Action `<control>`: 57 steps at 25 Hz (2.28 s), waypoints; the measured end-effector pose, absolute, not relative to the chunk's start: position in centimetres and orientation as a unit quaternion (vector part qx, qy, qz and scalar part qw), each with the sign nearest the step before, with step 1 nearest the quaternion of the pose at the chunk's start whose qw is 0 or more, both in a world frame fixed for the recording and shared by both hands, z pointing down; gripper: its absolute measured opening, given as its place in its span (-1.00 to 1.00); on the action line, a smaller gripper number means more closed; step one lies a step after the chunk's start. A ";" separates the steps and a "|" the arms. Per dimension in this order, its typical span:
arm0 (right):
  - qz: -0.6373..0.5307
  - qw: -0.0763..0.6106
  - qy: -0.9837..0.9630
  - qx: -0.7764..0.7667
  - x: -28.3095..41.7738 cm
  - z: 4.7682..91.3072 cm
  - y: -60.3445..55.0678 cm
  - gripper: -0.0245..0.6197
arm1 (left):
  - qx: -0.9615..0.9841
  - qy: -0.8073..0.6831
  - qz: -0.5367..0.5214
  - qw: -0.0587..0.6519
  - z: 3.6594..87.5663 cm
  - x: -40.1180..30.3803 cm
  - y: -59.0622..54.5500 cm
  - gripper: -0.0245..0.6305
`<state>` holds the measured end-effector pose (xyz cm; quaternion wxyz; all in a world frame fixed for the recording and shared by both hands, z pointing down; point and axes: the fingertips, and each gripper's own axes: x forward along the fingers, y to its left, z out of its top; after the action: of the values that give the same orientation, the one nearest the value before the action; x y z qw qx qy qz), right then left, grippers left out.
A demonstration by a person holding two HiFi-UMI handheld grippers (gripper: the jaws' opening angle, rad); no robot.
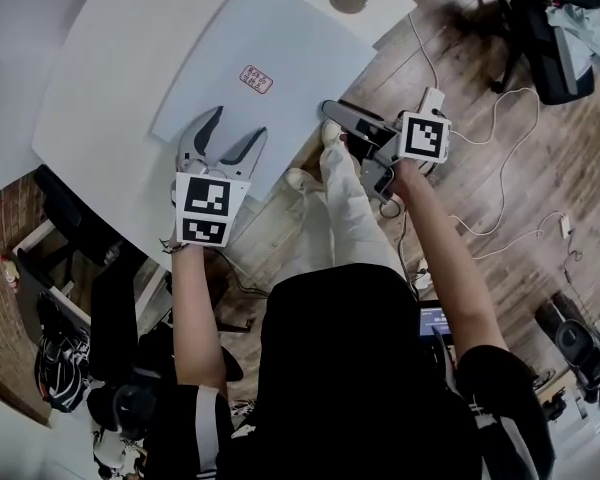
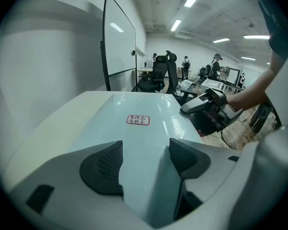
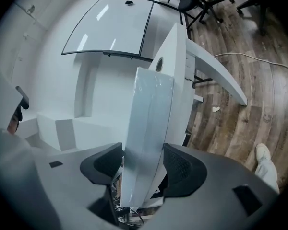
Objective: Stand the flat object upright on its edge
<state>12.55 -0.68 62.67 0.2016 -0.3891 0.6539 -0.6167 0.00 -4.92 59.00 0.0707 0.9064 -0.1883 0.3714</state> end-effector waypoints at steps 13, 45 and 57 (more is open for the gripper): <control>-0.627 0.219 0.654 -0.362 12.4 63.1 -0.3 -0.09 | 0.908 -0.177 0.374 0.063 59.0 0.5 -3.5 0.01; -0.627 0.205 0.663 -0.353 11.2 62.1 -1.3 -0.02 | 0.913 -0.169 0.365 0.070 58.5 0.3 -2.5 -0.04; -0.598 0.149 0.693 -0.374 10.5 58.5 -2.0 -0.02 | 0.907 -0.210 0.360 0.058 56.3 -0.1 -2.4 -0.04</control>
<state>10.53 -2.02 58.47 0.1488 -0.3737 0.6933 -0.5980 -0.08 -2.35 56.27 0.0580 0.9074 -0.2098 0.3595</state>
